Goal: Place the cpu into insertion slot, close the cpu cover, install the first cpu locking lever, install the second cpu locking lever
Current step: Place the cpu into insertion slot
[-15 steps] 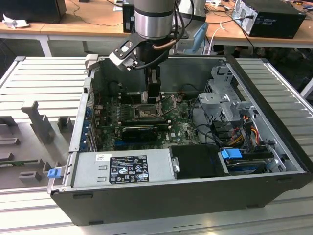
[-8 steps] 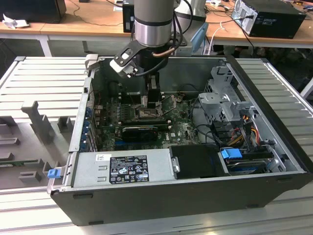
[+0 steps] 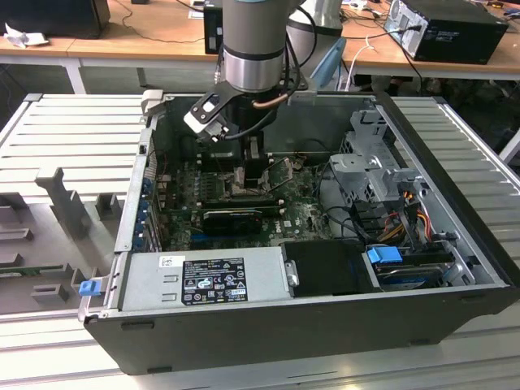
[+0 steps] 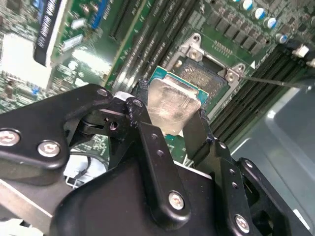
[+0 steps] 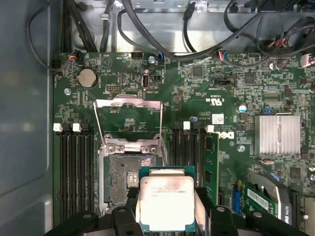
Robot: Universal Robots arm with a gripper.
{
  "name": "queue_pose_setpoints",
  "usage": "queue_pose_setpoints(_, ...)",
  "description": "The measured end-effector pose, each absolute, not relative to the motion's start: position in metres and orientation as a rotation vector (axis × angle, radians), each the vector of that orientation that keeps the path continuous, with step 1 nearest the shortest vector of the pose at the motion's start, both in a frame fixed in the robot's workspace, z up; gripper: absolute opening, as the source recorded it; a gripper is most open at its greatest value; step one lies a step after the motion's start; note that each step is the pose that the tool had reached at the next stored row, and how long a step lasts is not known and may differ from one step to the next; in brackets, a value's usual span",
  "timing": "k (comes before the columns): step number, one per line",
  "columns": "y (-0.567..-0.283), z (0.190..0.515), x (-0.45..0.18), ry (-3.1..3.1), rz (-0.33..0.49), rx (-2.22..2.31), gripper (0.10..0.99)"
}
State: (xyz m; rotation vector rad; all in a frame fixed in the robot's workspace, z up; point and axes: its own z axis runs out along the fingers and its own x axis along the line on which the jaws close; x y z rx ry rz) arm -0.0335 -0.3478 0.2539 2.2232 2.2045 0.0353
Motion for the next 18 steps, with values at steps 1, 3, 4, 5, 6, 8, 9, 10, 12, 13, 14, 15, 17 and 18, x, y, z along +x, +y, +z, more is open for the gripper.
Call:
queue_pose_setpoints(1, -0.345, 0.252, -0.032, 2.204, 0.036, 2.224, 0.525)
queue_pose_setpoints(3, -0.340, 0.249, -0.030, 2.204, 0.035, 2.223, 0.525)
queue_pose_setpoints(4, -0.337, 0.246, -0.030, 2.204, 0.035, 2.223, 0.525)
queue_pose_setpoints(5, -0.335, 0.242, -0.030, 2.204, 0.036, 2.224, 0.525)
queue_pose_setpoints(6, -0.333, 0.239, -0.030, 2.204, 0.036, 2.224, 0.525)
queue_pose_setpoints(8, -0.333, 0.238, -0.030, 2.205, 0.037, 2.224, 0.525)
queue_pose_setpoints(9, -0.332, 0.237, -0.030, 2.205, 0.037, 2.224, 0.525)
queue_pose_setpoints(10, -0.332, 0.236, -0.030, 2.205, 0.037, 2.224, 0.525)
queue_pose_setpoints(12, -0.332, 0.236, -0.032, 2.205, 0.037, 2.224, 0.525)
queue_pose_setpoints(13, -0.332, 0.235, -0.033, 2.205, 0.037, 2.224, 0.525)
queue_pose_setpoints(14, -0.332, 0.235, -0.033, 2.205, 0.037, 2.224, 0.525)
queue_pose_setpoints(15, -0.332, 0.235, -0.033, 2.205, 0.037, 2.224, 0.525)
queue_pose_setpoints(17, -0.332, 0.235, -0.033, 2.205, 0.037, 2.224, 0.525)
queue_pose_setpoints(18, -0.332, 0.235, -0.033, 2.205, 0.037, 2.224, 0.525)
